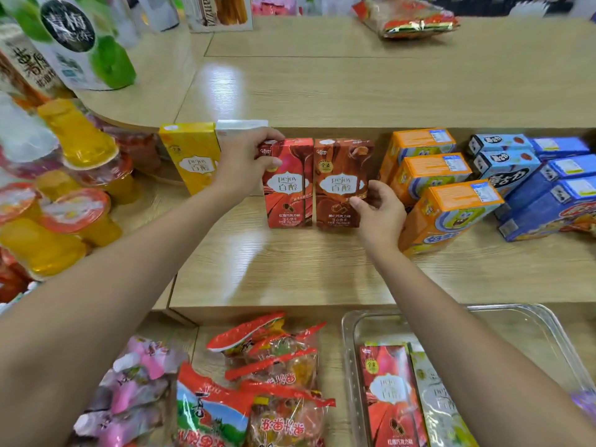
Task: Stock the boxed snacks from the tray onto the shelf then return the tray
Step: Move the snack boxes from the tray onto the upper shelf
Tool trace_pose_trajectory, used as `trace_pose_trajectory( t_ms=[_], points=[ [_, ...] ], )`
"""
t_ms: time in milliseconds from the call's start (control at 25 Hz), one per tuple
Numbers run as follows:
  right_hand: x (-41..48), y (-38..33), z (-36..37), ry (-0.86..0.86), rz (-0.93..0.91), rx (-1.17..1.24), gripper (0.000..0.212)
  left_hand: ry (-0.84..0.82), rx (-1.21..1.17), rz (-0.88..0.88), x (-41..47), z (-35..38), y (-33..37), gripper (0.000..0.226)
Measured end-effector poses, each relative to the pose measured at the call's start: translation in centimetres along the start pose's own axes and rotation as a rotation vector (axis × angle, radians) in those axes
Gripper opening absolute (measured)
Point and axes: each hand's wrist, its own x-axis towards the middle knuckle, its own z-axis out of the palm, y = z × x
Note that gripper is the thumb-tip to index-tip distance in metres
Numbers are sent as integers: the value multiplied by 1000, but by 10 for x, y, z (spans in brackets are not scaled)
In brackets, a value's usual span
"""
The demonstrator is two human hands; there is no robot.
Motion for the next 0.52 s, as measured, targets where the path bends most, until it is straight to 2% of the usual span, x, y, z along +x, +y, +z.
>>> trace_pose_trajectory(
  t_ms=[320, 400, 520],
  points=[
    [14, 2, 16, 93, 49, -8, 47, 0, 101, 195, 9, 16, -11, 32],
    [15, 4, 19, 98, 52, -35, 49, -11, 224, 308, 8, 17, -10, 32],
    [15, 7, 21, 104, 61, -59, 48, 81, 557, 565, 10, 11, -12, 32]
  ],
)
